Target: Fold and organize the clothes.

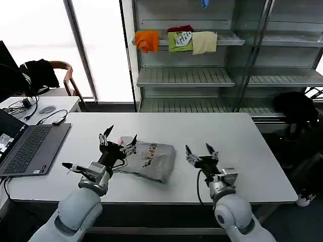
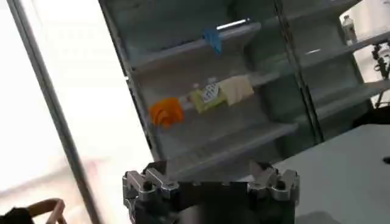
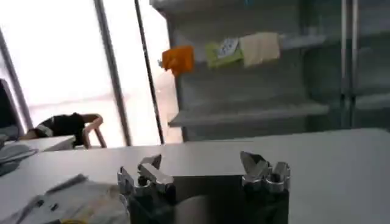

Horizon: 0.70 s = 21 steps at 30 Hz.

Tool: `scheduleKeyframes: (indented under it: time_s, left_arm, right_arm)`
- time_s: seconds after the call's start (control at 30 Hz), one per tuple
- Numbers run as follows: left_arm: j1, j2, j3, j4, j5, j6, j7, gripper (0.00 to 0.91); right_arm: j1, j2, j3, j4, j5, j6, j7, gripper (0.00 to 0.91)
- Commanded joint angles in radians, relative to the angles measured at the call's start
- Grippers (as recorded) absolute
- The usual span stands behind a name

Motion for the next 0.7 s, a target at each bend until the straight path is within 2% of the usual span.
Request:
scheduleKeyframes:
  time_s: [0.03, 0.23, 0.33, 0.47, 0.6, 0.63, 0.7]
  left_arm:
    - [0.189, -0.037, -0.187, -0.023, -0.091, -0.078, 0.135, 0.907]
    - [0.194, -0.044, -0.176, 0.005, -0.071, -0.095, 0.142, 0.907]
    - [0.196, -0.05, -0.172, 0.002, -0.066, -0.094, 0.146, 0.907]
    - [0.201, -0.054, -0.168, 0.0, -0.062, -0.095, 0.147, 0.907]
    - [0.206, -0.05, -0.17, 0.004, -0.063, -0.101, 0.147, 0.907]
    - [0.205, -0.048, -0.171, 0.004, -0.064, -0.101, 0.147, 0.907]
    - [0.201, -0.048, -0.172, 0.006, -0.066, -0.1, 0.147, 0.907]
  right_arm:
    - [0.102, 0.066, -0.159, -0.134, 0.126, -0.133, 0.072, 0.907]
    - [0.098, 0.089, -0.148, -0.179, 0.128, -0.108, 0.06, 0.907]
    - [0.114, 0.108, -0.147, -0.21, 0.134, -0.105, 0.039, 0.826]
    - [0.124, 0.124, -0.161, -0.231, 0.134, -0.1, 0.032, 0.806]
    - [0.124, 0.135, -0.166, -0.25, 0.134, -0.096, 0.029, 0.655]
    - [0.123, 0.135, -0.166, -0.252, 0.135, -0.095, 0.028, 0.574]
    - [0.12, 0.135, -0.165, -0.254, 0.134, -0.088, 0.024, 0.514]
